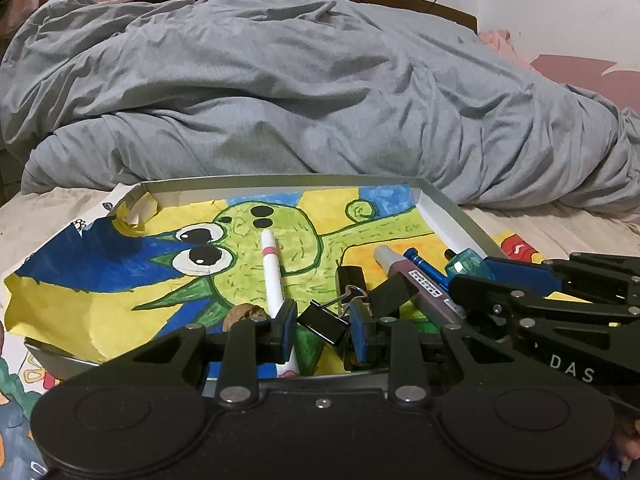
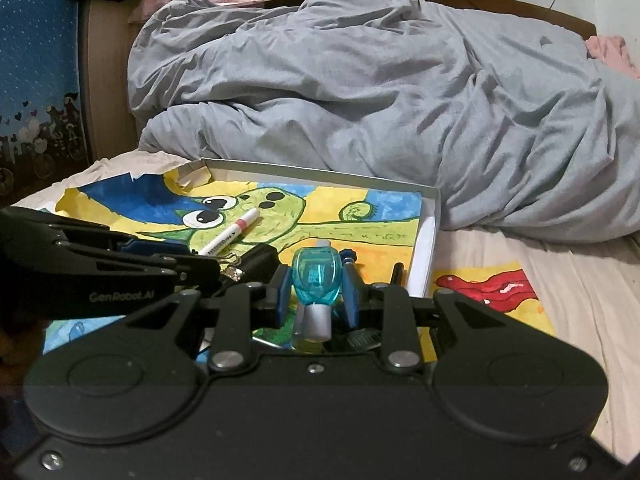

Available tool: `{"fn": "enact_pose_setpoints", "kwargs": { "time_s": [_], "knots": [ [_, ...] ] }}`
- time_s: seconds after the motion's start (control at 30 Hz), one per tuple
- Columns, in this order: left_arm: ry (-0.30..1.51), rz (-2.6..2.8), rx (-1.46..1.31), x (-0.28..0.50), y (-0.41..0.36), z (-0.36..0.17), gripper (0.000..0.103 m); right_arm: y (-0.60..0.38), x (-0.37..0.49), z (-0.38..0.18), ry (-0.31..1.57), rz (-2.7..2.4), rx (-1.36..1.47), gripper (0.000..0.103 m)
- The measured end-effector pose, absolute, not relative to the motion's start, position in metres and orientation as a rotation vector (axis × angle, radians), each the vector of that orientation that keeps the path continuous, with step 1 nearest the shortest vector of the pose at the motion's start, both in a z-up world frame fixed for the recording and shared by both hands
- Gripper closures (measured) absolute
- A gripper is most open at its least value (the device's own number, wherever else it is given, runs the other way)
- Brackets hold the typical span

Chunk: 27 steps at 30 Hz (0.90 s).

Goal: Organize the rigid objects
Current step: 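Carry the binder clip and teal bottle over the silver tray with both tools, then open both tools to drop the binder clip and teal bottle into the tray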

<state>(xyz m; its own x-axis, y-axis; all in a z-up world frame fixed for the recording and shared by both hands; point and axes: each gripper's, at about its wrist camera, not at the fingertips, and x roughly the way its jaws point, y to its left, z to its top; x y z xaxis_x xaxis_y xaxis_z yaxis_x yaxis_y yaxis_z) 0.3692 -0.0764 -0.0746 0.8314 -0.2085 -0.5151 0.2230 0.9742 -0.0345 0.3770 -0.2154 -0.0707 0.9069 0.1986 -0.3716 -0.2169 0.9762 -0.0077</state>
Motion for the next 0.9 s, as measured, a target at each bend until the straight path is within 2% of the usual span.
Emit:
{"fn": "enact_pose_setpoints", "kwargs": {
  "time_s": [0.67, 0.83, 0.9],
  "knots": [
    [0.562, -0.228, -0.016, 0.368, -0.074, -0.075, 0.072, -0.214, 0.38, -0.072, 0.404, 0.219, -0.078, 0.082],
    [0.557, -0.222, -0.039, 0.364, -0.07, -0.07, 0.071, -0.217, 0.375, -0.064, 0.391, 0.209, -0.085, 0.069],
    [0.552, -0.22, -0.044, 0.361, -0.069, -0.067, 0.069, -0.22, 0.371, -0.058, 0.38, 0.203, -0.08, 0.06]
  ]
}}
